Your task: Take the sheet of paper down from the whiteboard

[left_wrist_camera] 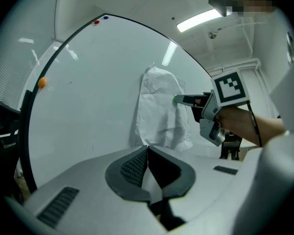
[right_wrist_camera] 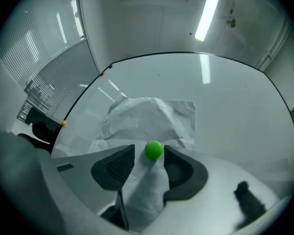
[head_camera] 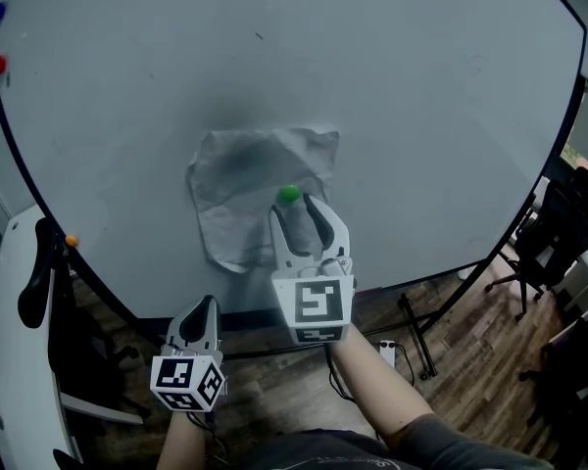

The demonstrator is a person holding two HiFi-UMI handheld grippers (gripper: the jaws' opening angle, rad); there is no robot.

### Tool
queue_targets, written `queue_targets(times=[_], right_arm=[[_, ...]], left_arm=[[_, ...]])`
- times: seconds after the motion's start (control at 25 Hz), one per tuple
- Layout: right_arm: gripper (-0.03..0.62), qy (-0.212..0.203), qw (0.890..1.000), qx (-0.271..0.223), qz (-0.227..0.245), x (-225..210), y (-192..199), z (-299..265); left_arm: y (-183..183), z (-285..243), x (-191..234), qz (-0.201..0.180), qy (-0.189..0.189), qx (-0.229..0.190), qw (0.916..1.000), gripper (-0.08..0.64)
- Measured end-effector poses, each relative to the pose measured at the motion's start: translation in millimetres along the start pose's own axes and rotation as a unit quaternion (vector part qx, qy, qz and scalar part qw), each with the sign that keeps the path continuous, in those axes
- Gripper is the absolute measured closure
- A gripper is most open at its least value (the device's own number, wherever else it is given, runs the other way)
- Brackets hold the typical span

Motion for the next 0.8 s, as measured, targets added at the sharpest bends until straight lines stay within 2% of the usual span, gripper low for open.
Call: queue_targets(times=[0.36,0.52,0.8], right_arm=[[0.419,0.031,0.999,0.002,0.019,-4.2,-1.6,-12.6],[0.453,0.053,0.998,0.003,0.032,-7.6,-1.9,-13.6],[0.463,0.047,0.999,-0.001,0.027,-8.6,-1.9,-13.8]], left_arm=[[-0.9,-2.4,2.8,0.000,-0.001,-0.004,1.0000,0.546],[-0.8,-5.6,4.6,0.002,0.000,-0.004,1.0000,0.546],[3.7,-17.2,0.1,0.004,0.007,0.001,1.0000,0.545]])
Point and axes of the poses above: the fingertips, and each gripper's own axes: z backward along the fingers, x to its left, y out of its underside, the point moved 2 cm from there along z, backward along the fingers, and after that the axes turned 8 degrees about -z, right-handed, at the moved point
